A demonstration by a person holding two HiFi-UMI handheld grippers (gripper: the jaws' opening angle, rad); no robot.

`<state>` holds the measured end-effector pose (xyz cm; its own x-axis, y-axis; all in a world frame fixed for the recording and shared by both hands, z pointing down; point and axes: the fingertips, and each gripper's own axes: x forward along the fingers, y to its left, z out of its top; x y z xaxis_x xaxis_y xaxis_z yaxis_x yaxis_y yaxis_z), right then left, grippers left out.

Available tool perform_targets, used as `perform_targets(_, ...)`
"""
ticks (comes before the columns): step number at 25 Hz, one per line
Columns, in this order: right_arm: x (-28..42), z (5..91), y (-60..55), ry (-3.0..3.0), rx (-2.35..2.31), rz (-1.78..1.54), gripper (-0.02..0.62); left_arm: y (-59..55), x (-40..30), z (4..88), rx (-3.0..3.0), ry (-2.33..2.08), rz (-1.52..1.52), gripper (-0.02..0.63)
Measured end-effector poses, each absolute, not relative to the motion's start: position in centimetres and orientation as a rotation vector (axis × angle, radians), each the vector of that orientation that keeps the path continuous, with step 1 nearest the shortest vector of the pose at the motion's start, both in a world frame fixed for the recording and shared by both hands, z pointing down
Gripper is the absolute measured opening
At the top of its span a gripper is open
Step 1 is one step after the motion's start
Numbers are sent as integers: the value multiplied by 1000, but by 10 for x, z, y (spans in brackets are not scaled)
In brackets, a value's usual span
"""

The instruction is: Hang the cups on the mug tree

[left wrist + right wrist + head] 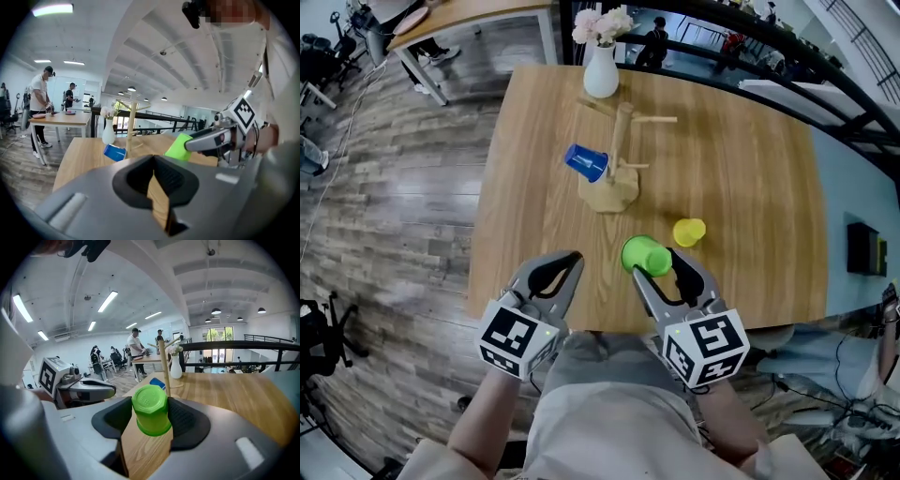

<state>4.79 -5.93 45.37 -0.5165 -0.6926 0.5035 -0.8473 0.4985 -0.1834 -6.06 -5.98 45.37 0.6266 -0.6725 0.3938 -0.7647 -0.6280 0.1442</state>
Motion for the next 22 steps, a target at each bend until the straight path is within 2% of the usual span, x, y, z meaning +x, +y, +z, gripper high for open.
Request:
perform_targets(13, 40, 330, -54, -2548, 1274, 412, 247, -40, -61, 351, 2652, -1241, 358, 3)
perform_targets(22, 30, 284, -36, -2620, 1249, 338, 247, -25, -70, 300, 2695, -1320, 279, 2)
